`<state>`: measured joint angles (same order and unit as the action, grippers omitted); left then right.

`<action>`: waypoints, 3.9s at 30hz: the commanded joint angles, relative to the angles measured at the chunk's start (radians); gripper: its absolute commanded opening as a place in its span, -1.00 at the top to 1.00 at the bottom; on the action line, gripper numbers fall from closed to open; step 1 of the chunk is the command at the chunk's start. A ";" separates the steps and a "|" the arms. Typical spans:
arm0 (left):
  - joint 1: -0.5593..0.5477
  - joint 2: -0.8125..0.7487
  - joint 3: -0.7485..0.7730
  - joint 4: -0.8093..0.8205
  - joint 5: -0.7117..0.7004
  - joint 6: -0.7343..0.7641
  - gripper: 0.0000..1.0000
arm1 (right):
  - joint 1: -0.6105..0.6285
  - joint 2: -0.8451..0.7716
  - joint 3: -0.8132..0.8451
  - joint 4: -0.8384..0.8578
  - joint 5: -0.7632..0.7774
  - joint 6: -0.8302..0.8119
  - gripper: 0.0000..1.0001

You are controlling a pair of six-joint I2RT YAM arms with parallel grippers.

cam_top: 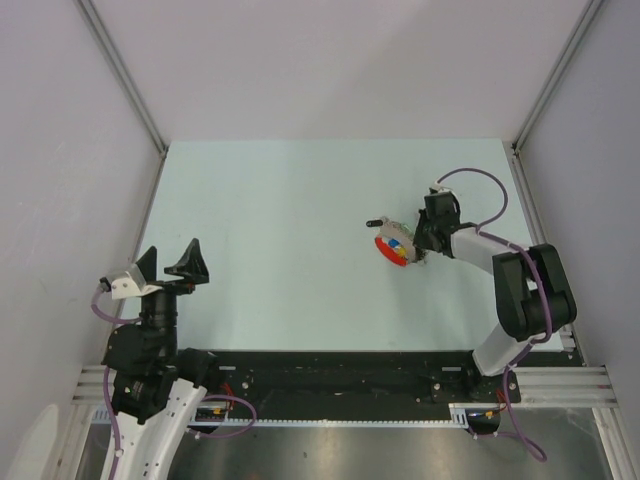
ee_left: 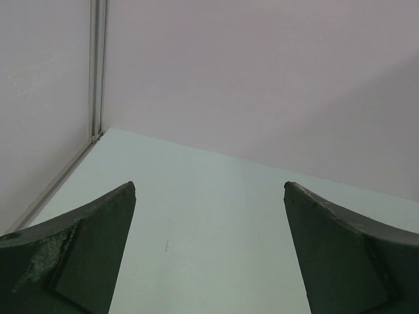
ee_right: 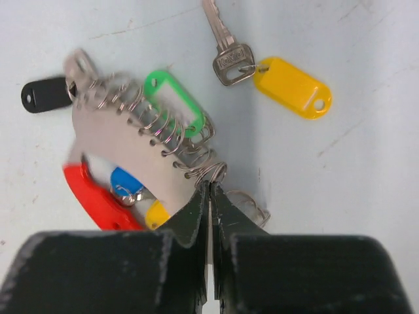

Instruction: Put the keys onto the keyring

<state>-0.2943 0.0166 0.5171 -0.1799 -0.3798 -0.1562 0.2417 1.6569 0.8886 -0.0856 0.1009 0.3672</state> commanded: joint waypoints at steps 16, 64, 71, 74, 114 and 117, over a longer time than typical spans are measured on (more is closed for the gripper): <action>0.000 0.005 -0.009 0.031 0.012 0.024 -1.00 | 0.297 -0.324 0.072 0.035 0.013 -0.212 1.00; -0.002 0.095 -0.012 0.028 0.082 0.032 -1.00 | 0.696 -0.172 -0.198 -0.152 -0.101 0.180 -0.33; -0.002 0.128 -0.014 0.033 0.136 0.035 -1.00 | 0.402 -0.411 -0.300 -0.203 -0.017 0.142 -0.37; -0.002 0.157 -0.017 0.043 0.183 0.038 -1.00 | 0.373 -0.506 -0.300 -0.184 -0.035 0.064 -0.36; -0.011 0.330 0.046 -0.039 0.334 0.026 -1.00 | 0.453 -0.420 -0.257 -0.105 0.083 0.044 -0.32; -0.019 0.318 0.044 -0.046 0.303 0.026 -1.00 | 0.545 -0.467 -0.255 -0.040 0.157 0.071 -0.19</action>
<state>-0.3019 0.3527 0.5205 -0.2272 -0.0372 -0.1387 0.6971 1.2434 0.6277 -0.1627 0.1326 0.4232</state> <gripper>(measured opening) 0.996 0.626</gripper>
